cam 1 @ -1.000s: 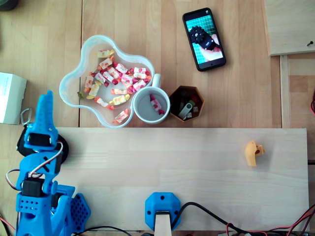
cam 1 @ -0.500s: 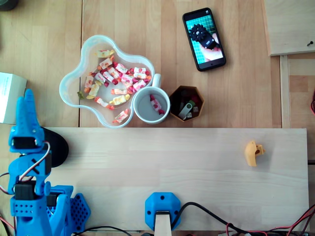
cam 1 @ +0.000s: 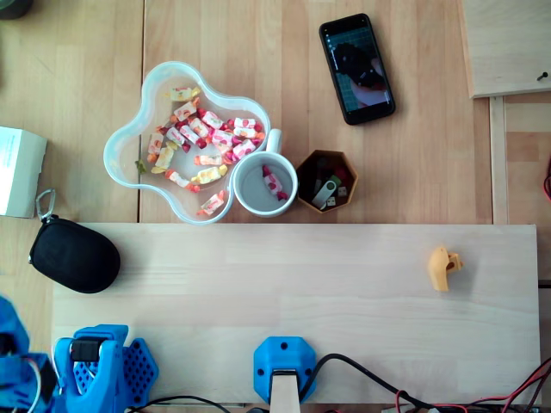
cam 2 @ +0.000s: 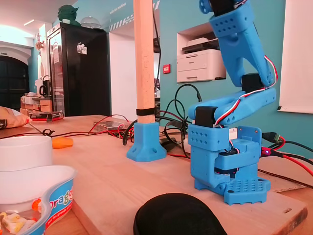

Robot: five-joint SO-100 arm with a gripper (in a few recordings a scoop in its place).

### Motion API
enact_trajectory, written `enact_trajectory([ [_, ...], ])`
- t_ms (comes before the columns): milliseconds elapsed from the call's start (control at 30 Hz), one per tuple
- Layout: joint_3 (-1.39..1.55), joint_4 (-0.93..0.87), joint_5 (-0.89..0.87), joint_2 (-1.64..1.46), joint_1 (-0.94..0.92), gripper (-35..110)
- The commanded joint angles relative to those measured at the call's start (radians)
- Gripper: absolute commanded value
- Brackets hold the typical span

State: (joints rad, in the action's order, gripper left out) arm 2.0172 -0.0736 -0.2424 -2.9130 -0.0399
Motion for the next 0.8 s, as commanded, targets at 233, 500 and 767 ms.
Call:
enact_trajectory([
  [233, 0.684, 0.008, -0.014, -0.025, 0.002, 47],
  [500, 0.640, 0.008, -0.012, -0.241, -0.002, 47],
  [767, 0.204, -0.009, -0.014, -0.298, -0.014, 47],
])
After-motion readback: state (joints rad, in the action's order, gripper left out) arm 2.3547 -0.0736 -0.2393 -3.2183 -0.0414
